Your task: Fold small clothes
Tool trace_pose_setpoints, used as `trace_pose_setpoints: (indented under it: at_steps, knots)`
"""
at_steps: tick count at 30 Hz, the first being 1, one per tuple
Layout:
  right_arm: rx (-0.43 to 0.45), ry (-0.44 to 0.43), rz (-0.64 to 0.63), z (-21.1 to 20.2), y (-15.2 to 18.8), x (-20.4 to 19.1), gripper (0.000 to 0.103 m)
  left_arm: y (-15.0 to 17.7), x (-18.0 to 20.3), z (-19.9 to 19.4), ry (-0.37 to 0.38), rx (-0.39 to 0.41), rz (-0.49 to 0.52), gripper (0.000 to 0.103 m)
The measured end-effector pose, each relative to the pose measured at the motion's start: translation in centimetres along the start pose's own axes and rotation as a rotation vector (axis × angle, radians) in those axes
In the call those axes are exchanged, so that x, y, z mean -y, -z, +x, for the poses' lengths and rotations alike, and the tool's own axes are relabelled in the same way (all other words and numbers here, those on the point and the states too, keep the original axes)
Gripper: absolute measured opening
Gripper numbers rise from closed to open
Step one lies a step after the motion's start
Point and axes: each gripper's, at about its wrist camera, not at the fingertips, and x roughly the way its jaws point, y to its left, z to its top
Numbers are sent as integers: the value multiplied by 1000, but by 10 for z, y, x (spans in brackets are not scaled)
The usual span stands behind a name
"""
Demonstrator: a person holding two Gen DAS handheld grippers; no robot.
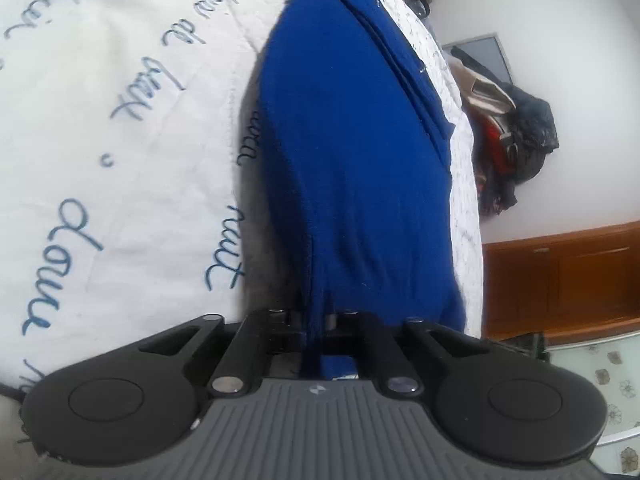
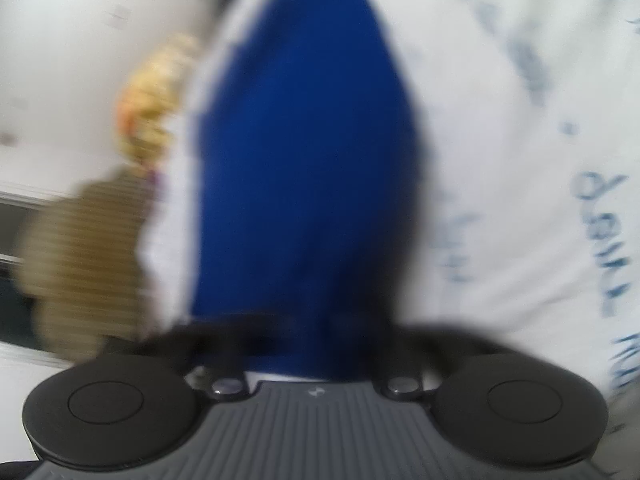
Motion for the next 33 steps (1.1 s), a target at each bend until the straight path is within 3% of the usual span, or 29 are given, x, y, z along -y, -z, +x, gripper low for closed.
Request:
trace_pose_setpoints:
  at_steps: [5,8,9,11,13,14,16,17,18,20,22,25,27,29,31,32,33]
  knots:
    - [49,11,-80,-20,7,-20,4,6,21,-31,-112,82,147,5]
    - [61,91,-144,-34,11,-19,4,9,15,-31,-199,55,178,10]
    - [43,118,-129,-29,10,-10,4,9,11,-30,-178,58,173,10]
    - [41,83,-130,-24,12,-4,3,7,17,-30,-195,51,201,10]
    - [44,102,-152,-22,13,-9,6,6,25,-33,-210,21,235,10]
    - [34,116,-170,-22,11,-14,11,3,29,-38,-231,22,254,17]
    - [63,193,-218,-31,0,-24,22,-6,43,-54,-265,91,309,43]
    - [121,236,-243,-37,-7,-31,38,-12,55,-58,-278,152,346,58]
    - [194,268,-274,-42,-16,-39,53,-19,69,-60,-286,219,385,67]
    - [312,302,-346,-37,-39,-62,60,-32,99,-45,-268,311,469,67]
    - [384,309,-419,-13,-63,-89,60,-40,127,-11,-269,378,551,68]
    - [427,300,-502,49,-99,-121,58,-55,150,59,-373,420,629,66]
    - [420,390,-560,90,-115,-134,58,-62,154,97,-467,419,669,65]
    - [371,533,-620,131,-123,-137,58,-68,147,124,-507,391,666,67]
    - [431,603,-756,142,-103,-134,68,-51,139,128,-570,437,829,83]
    - [448,585,-765,135,-97,-124,77,-46,133,122,-584,456,867,93]
    - [463,546,-768,126,-92,-112,77,-49,125,113,-578,429,830,101]
